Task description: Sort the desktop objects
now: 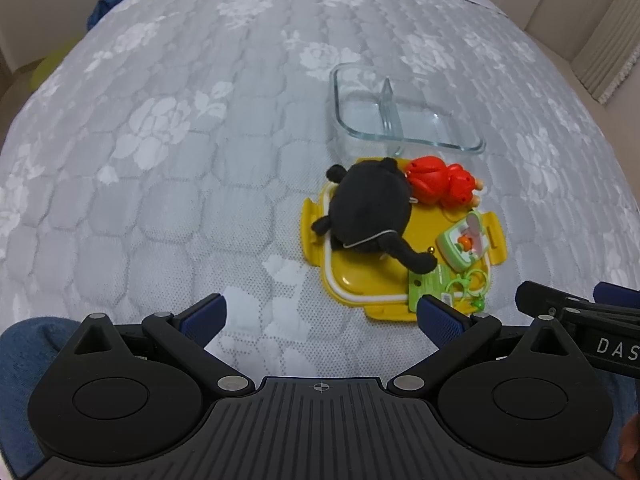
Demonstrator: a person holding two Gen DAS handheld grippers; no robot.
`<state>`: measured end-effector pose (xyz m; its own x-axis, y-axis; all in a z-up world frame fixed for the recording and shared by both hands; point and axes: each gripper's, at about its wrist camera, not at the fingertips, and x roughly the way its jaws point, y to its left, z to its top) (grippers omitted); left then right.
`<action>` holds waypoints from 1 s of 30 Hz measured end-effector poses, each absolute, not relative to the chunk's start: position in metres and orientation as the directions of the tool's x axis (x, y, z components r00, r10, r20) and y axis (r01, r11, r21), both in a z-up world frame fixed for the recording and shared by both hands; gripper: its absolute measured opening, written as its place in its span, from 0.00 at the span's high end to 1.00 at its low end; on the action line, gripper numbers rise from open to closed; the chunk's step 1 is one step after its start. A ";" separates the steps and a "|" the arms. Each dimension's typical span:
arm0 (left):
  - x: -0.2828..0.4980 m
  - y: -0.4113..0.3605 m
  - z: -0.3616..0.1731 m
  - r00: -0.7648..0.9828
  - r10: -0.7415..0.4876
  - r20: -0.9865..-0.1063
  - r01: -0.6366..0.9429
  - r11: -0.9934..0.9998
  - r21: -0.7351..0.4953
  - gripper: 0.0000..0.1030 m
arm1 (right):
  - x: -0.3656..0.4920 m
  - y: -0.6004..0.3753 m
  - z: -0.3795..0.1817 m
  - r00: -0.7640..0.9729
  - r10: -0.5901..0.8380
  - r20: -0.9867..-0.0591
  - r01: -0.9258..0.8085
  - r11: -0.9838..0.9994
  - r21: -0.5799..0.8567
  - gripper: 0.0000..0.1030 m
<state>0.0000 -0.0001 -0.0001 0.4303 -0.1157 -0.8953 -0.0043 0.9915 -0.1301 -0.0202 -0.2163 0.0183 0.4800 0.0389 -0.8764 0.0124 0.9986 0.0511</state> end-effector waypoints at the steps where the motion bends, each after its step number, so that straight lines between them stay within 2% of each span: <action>1: 0.000 0.000 0.000 0.429 -0.116 -0.896 -0.004 0.991 -0.130 0.00 | -0.020 -0.216 0.018 0.480 0.038 -0.876 0.012 0.999 0.050 0.00; 30: 0.000 -0.002 -0.007 0.421 -0.106 -0.901 -0.003 0.993 -0.118 0.00 | -0.020 -0.215 0.012 0.473 0.041 -0.880 0.008 0.999 0.051 0.00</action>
